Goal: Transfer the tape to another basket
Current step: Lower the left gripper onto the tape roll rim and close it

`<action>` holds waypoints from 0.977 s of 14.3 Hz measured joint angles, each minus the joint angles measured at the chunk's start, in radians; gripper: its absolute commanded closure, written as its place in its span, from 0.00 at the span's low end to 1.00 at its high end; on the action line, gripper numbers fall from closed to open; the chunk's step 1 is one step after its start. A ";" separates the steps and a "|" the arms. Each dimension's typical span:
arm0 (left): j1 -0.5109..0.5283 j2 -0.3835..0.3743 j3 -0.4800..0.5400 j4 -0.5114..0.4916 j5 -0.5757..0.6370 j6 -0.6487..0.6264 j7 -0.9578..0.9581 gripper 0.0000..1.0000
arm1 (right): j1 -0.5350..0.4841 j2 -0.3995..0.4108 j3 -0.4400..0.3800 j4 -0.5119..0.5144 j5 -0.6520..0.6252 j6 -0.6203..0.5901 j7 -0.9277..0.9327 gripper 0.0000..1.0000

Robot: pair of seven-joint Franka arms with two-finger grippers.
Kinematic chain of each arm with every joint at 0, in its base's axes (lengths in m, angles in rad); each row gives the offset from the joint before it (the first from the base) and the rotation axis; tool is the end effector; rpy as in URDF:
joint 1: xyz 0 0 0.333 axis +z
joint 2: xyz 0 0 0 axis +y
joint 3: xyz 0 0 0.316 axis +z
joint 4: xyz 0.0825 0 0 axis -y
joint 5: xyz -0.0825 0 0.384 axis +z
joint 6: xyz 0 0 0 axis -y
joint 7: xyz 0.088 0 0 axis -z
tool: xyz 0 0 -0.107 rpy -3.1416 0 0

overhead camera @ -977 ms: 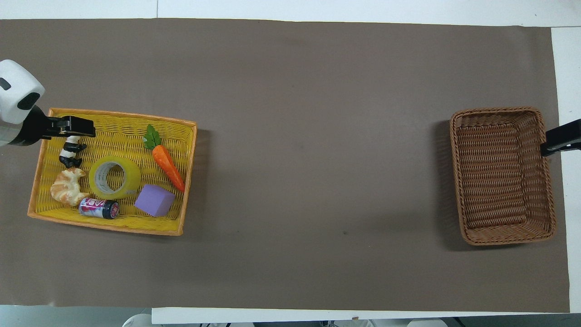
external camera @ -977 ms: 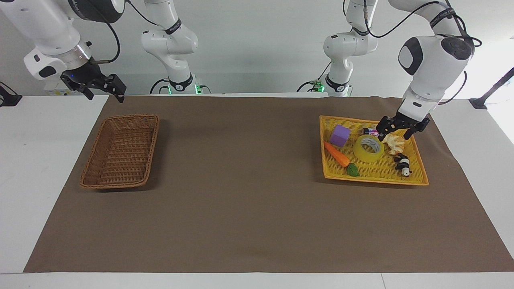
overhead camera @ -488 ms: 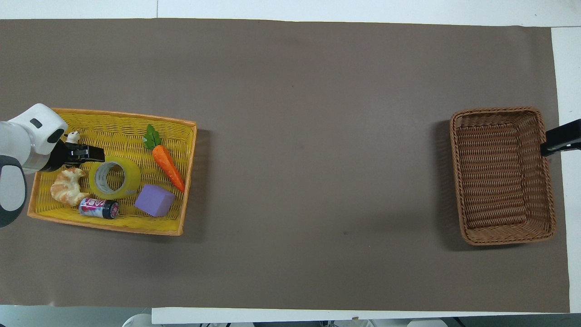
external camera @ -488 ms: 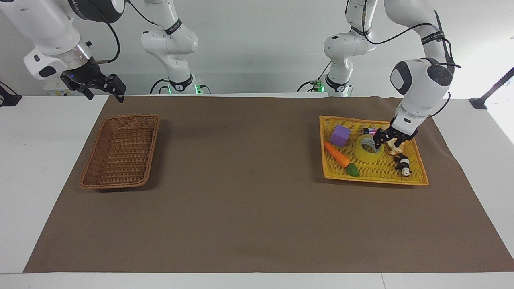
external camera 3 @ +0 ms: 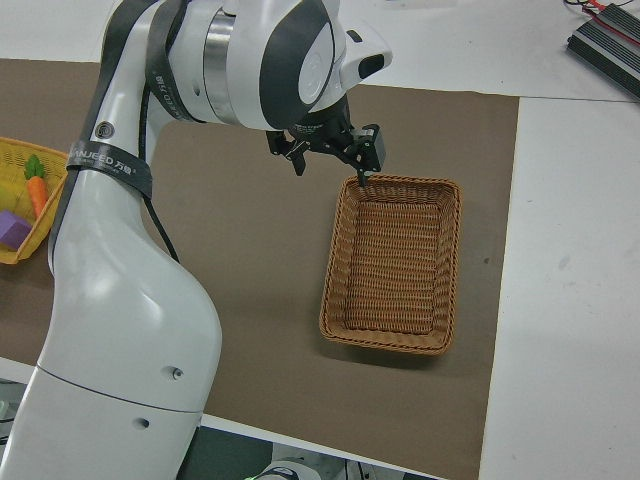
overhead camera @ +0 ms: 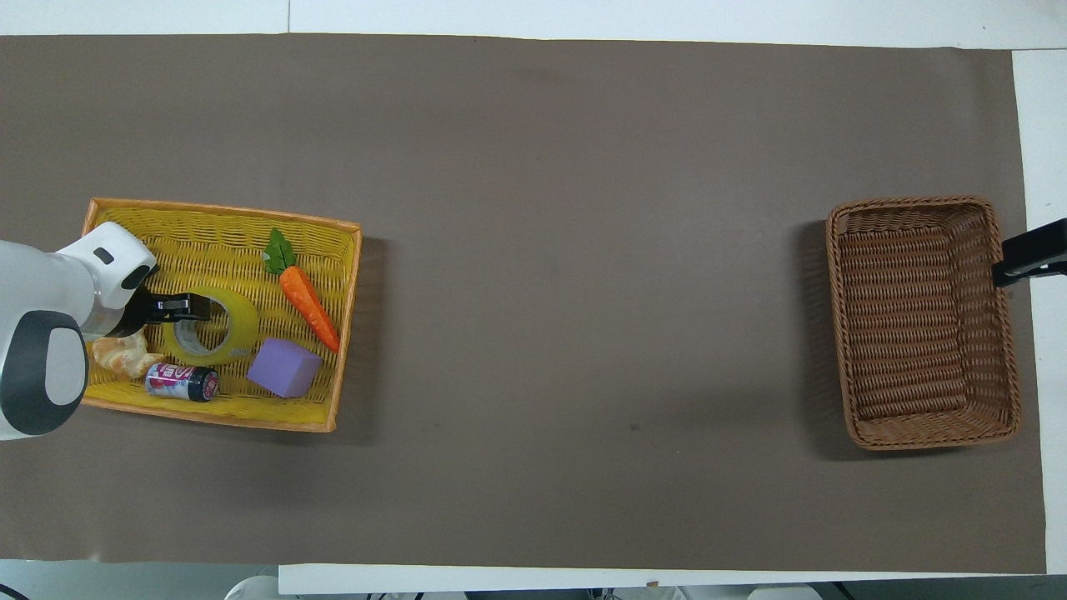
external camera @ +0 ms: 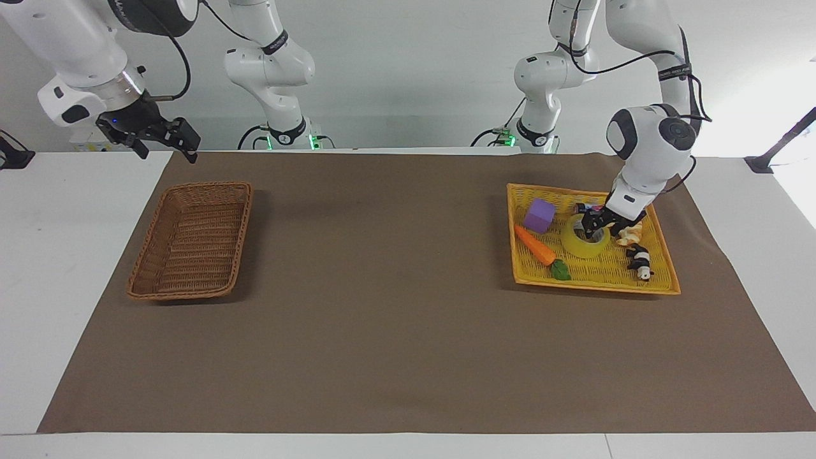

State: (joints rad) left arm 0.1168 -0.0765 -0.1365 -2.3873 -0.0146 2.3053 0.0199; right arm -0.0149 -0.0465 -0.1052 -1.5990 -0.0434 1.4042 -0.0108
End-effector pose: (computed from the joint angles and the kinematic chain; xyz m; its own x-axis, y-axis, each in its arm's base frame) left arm 0.4846 -0.0098 0.3485 0.9996 -0.0294 -0.0062 -0.0293 -0.9996 0.0005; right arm 0.5169 -0.0690 0.6231 0.9823 -0.1141 -0.1483 -0.1098 -0.9933 0.0369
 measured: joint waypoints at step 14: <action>0.007 0.000 0.002 -0.054 0.000 0.035 0.040 0.37 | 0.000 0.000 0.000 0.000 0.000 0.000 0.000 0.00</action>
State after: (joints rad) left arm 0.1238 -0.0765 -0.1348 -2.4412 -0.0145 2.3405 0.0594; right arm -0.0149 -0.0465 -0.1052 -1.5990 -0.0434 1.4042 -0.0107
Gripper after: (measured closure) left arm 0.366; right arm 0.000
